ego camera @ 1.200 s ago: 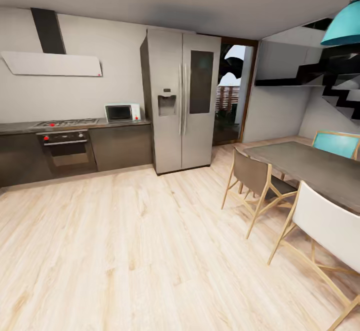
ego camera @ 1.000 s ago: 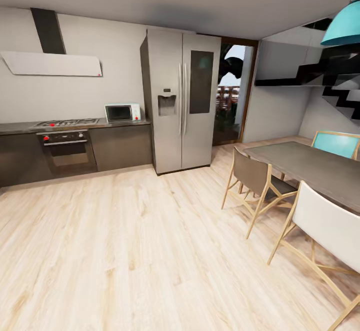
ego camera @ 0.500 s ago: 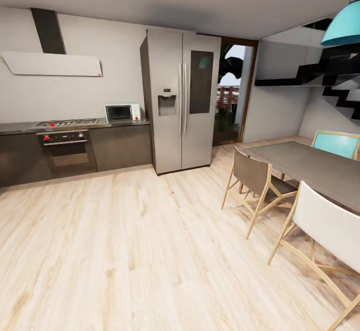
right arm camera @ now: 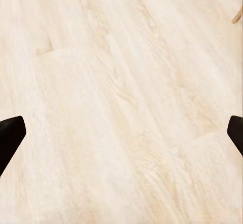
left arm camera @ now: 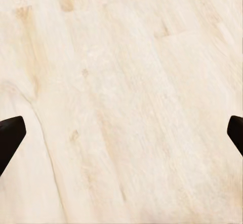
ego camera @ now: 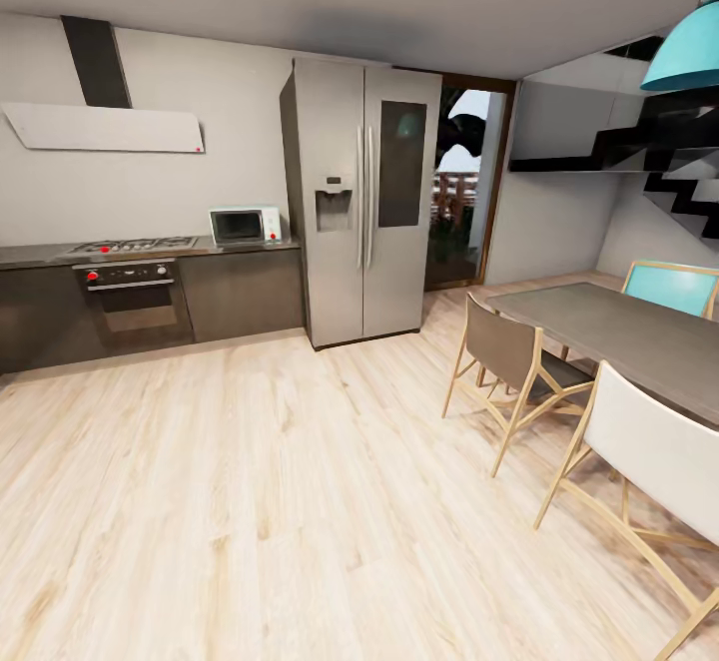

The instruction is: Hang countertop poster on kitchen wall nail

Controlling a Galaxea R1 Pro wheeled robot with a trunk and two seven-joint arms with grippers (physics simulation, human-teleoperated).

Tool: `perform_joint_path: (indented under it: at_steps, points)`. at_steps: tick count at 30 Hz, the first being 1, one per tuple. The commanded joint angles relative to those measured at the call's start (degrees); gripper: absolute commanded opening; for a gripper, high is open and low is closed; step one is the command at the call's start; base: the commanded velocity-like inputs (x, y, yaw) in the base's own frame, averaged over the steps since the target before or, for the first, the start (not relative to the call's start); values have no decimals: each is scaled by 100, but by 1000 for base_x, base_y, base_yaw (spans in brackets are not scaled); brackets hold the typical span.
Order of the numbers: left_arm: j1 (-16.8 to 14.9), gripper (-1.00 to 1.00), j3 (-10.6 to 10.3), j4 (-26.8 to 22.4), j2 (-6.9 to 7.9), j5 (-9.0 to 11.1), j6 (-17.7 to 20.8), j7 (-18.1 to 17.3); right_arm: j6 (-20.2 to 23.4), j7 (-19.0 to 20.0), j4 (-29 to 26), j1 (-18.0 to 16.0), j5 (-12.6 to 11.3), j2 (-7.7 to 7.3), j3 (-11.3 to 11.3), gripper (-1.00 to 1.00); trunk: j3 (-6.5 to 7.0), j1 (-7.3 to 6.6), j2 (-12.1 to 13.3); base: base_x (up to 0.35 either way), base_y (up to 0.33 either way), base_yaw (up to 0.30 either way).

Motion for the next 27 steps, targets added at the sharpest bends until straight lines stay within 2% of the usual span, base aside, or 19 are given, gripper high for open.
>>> perform_joint_path:
  at_steps: [1, 8, 12, 20, 27]
  points:
    - [1, 100, 7, -20, -1, -5, -22, 0, -20, 0, -11, -3, -6, -1, -2, 100, -5, 0, -3, 0, 0, 0]
    - [1, 100, 33, 351, 74, -3, -463, -8, -27, 11, -12, 27, 60, -6, 45, 100, -5, 0, -3, 3, 0, 0]
    - [1, 100, 35, 409, 81, -1, -550, -9, -26, 13, 19, 36, 70, -1, 53, 100, -5, 0, -3, 154, 0, 9]
    - [2, 100, 44, 437, 92, 12, -592, -9, -26, -22, 34, 40, 68, 23, 56, 100, -5, 0, -3, 297, 0, 271]
    - [2, 100, 47, 440, 145, 13, -593, -2, -28, -29, 37, 40, 41, 53, 51, 100, -5, 0, -3, 71, 0, 292]
